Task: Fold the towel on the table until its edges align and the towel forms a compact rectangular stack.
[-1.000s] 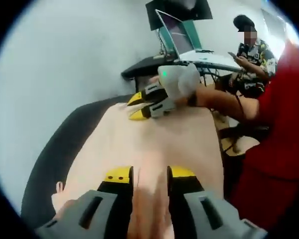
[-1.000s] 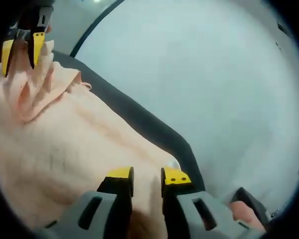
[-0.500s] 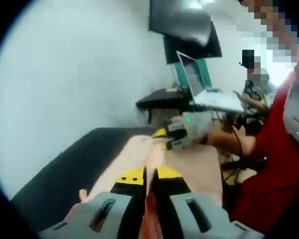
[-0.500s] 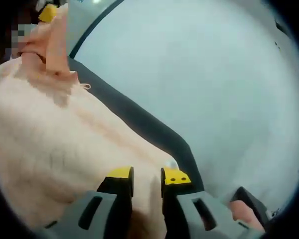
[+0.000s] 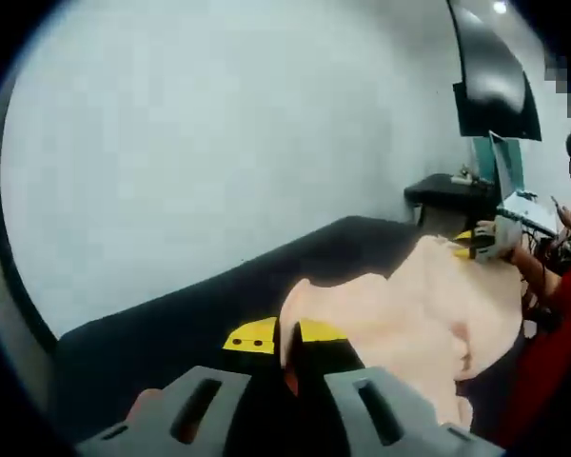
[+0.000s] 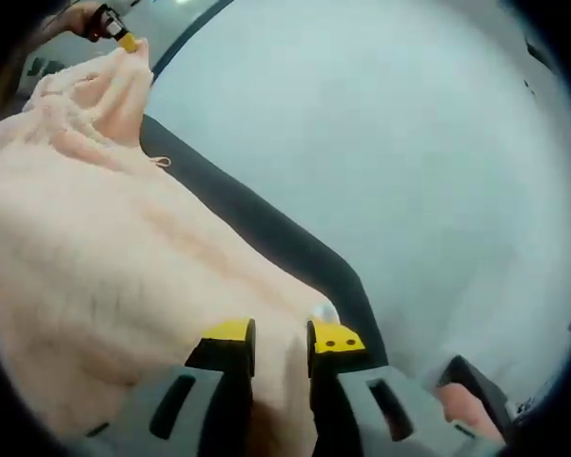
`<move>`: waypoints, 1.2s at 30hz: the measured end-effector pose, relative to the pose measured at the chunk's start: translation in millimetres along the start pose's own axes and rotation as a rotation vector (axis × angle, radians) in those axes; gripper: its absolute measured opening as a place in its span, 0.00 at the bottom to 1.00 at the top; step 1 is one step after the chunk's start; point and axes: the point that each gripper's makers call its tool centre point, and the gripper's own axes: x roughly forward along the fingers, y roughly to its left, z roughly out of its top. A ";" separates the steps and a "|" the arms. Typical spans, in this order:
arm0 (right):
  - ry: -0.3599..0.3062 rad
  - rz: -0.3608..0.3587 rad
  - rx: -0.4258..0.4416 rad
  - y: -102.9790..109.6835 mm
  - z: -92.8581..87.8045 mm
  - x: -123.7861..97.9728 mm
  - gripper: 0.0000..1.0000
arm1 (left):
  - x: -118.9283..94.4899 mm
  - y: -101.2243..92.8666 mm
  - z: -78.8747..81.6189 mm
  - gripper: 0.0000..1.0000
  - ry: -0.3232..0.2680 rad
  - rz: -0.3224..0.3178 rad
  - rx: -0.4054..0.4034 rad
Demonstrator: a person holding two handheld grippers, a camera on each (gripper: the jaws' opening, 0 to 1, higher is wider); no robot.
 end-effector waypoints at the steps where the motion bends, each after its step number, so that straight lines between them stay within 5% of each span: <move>1: 0.001 0.001 -0.001 0.2 -0.3 0.0 0.19 | 3.9 12.0 -7.2 0.06 0.020 0.011 -0.015; 6: 0.004 0.000 0.005 -1.1 -1.6 -0.5 0.19 | 25.8 53.8 -48.2 0.06 0.175 0.050 -0.012; 9: 0.008 0.000 0.007 -1.7 -2.7 -0.2 0.19 | 34.7 66.8 -69.7 0.07 0.230 0.044 -0.084; 13: 0.008 -0.003 0.011 -3.1 -3.0 -1.3 0.19 | 42.1 65.4 -83.2 0.11 0.190 0.021 -0.212; 15: 0.008 -0.002 0.013 -4.5 -3.9 0.1 0.19 | 35.9 72.6 -92.8 0.28 0.203 0.043 -0.230; 17: 0.009 -0.002 0.013 -4.6 -4.3 0.5 0.19 | 21.4 93.1 -88.5 0.48 0.139 0.126 -0.250; 21: 0.008 -0.002 0.011 -4.5 -4.3 0.0 0.19 | -22.7 104.0 -68.1 0.50 0.037 0.246 -0.126; 24: 0.008 -0.003 0.012 -3.3 -3.6 -1.5 0.19 | -42.6 56.1 -59.5 0.48 0.006 0.172 0.077; 25: 0.008 -0.006 0.013 -3.6 -3.7 -2.1 0.19 | -48.3 17.7 -62.0 0.46 0.009 0.093 0.149; 28: 0.011 -0.011 0.020 -4.0 -4.0 -3.0 0.19 | -61.4 -70.0 -86.4 0.39 0.088 -0.137 0.299; 30: 0.014 -0.005 0.022 -2.9 -4.7 -1.9 0.19 | -76.4 -108.5 -110.9 0.27 0.179 -0.263 0.443; 32: 0.013 -0.003 0.025 -2.6 -5.1 -1.2 0.19 | -84.5 -133.6 -124.3 0.27 0.220 -0.289 0.390; 36: 0.013 -0.006 0.036 -2.8 -5.8 -1.2 0.19 | -97.3 -147.0 -140.6 0.26 0.272 -0.289 0.425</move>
